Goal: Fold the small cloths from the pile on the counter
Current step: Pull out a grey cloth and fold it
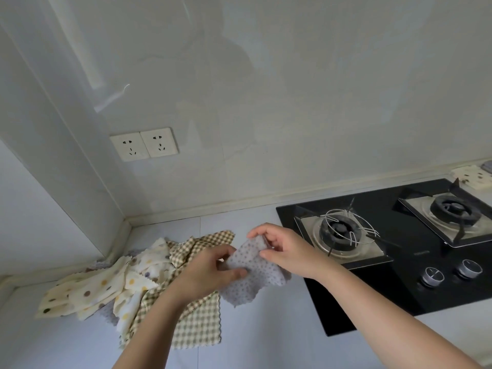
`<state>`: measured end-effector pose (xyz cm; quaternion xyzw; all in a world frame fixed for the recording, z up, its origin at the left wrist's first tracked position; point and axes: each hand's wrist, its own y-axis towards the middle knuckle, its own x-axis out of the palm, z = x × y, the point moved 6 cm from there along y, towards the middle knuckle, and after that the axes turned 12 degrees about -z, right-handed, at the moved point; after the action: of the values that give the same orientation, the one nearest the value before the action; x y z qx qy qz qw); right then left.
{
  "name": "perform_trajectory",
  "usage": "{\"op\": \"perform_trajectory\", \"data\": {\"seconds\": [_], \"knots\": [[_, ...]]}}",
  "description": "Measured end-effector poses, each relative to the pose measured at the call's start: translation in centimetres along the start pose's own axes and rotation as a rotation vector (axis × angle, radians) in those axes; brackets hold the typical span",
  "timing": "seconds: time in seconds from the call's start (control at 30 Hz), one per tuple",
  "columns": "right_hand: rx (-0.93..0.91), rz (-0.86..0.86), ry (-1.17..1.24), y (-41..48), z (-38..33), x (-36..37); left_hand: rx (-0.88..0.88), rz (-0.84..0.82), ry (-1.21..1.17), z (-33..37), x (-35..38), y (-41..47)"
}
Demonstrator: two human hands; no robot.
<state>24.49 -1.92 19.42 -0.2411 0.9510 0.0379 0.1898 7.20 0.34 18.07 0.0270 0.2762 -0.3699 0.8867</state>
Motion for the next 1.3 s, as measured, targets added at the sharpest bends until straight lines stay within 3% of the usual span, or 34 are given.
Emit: {"op": "perform_trajectory", "data": {"seconds": [0.07, 0.23, 0.5, 0.73, 0.8, 0.9, 1.0, 1.13, 1.3], "knots": [[-0.021, -0.025, 0.014, 0.2, -0.6, 0.7, 0.006, 0.050, -0.007, 0.3, 0.1, 0.0], [-0.002, 0.076, -0.107, -0.7, 0.4, -0.2, 0.023, 0.185, -0.349, -0.6, -0.5, -1.3], [-0.074, 0.094, -0.212, -0.6, 0.4, 0.2, 0.046, 0.172, -0.452, -1.1, -0.7, -2.0], [-0.028, 0.079, -0.209, 0.2, 0.7, 0.0, 0.056, 0.142, -0.438, -1.1, -1.0, -2.5], [-0.017, 0.066, -0.226, 0.4, 0.5, 0.1, 0.099, 0.157, -0.282, -0.4, -1.1, -2.9], [0.003, 0.034, -0.282, 0.6, 0.2, 0.2, 0.226, 0.197, 0.171, 1.2, -1.8, -3.3], [-0.001, -0.007, -0.344, 0.8, -0.3, 0.2, 0.295, 0.116, 0.504, 2.1, -2.0, -3.1], [0.020, -0.081, -0.455, 1.1, -0.7, 0.2, 0.298, 0.036, 0.665, 2.4, -2.3, -2.7], [0.088, -0.128, -0.664, 1.4, -0.5, -0.5, 0.333, 0.052, 0.803, 2.4, -2.5, -2.3]]}}
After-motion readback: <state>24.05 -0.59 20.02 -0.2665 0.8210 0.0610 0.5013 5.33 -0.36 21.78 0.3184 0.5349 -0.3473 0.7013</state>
